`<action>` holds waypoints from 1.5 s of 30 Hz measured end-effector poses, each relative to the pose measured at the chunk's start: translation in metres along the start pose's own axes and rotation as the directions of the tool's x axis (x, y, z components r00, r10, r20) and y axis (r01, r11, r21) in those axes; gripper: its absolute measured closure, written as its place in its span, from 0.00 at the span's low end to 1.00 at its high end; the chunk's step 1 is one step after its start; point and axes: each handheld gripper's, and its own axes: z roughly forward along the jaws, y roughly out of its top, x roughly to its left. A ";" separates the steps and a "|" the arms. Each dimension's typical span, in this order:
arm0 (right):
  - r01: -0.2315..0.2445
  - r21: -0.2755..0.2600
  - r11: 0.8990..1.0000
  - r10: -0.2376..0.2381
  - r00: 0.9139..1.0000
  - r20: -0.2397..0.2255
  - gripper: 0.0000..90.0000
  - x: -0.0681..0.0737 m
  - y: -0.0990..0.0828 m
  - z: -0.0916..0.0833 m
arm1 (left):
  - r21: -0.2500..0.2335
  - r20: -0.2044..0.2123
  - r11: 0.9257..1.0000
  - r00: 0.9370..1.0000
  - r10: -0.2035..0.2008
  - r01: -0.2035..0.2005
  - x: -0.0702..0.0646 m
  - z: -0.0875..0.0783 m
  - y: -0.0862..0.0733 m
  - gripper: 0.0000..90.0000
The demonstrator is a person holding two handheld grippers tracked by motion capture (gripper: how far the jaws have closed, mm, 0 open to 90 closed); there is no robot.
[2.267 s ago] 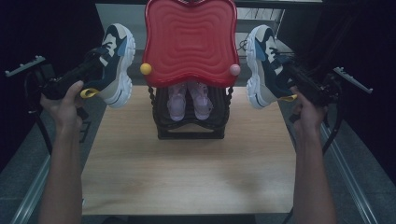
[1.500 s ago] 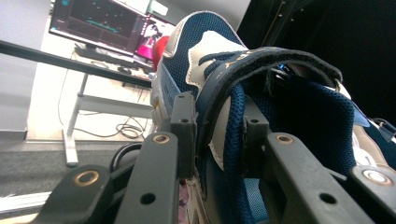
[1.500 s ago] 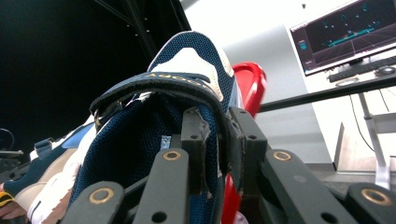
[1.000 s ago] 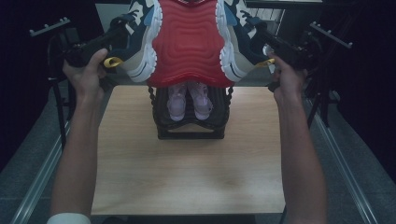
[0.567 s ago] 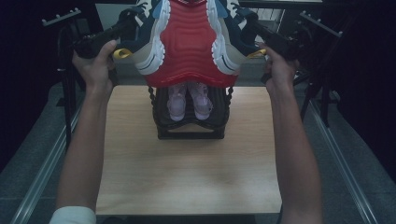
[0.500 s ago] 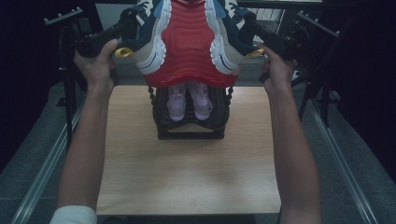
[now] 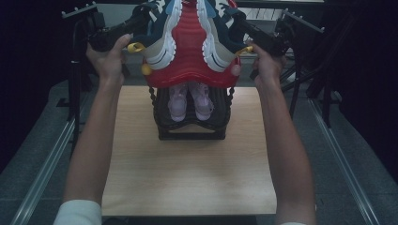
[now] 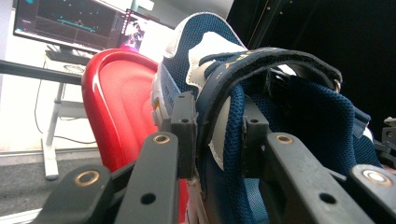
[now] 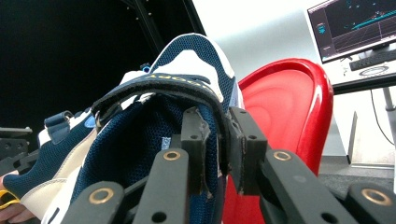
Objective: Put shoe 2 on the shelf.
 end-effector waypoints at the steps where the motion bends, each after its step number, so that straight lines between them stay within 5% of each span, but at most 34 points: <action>1: 0.002 0.000 1.000 -0.002 1.000 0.002 0.86 0.001 0.000 0.001 | -0.001 -0.002 1.000 1.000 0.004 -0.004 -0.001 0.002 0.000 0.82; 30: 0.115 0.008 0.993 -0.116 0.989 0.096 0.85 0.009 -0.018 0.016 | 0.046 -0.058 0.998 0.997 0.055 -0.052 0.003 0.032 -0.024 0.81; 45: 0.151 0.016 0.988 -0.151 0.981 0.125 0.80 0.017 -0.020 0.024 | 0.027 -0.061 0.998 0.996 0.066 -0.065 -0.003 0.036 -0.027 0.78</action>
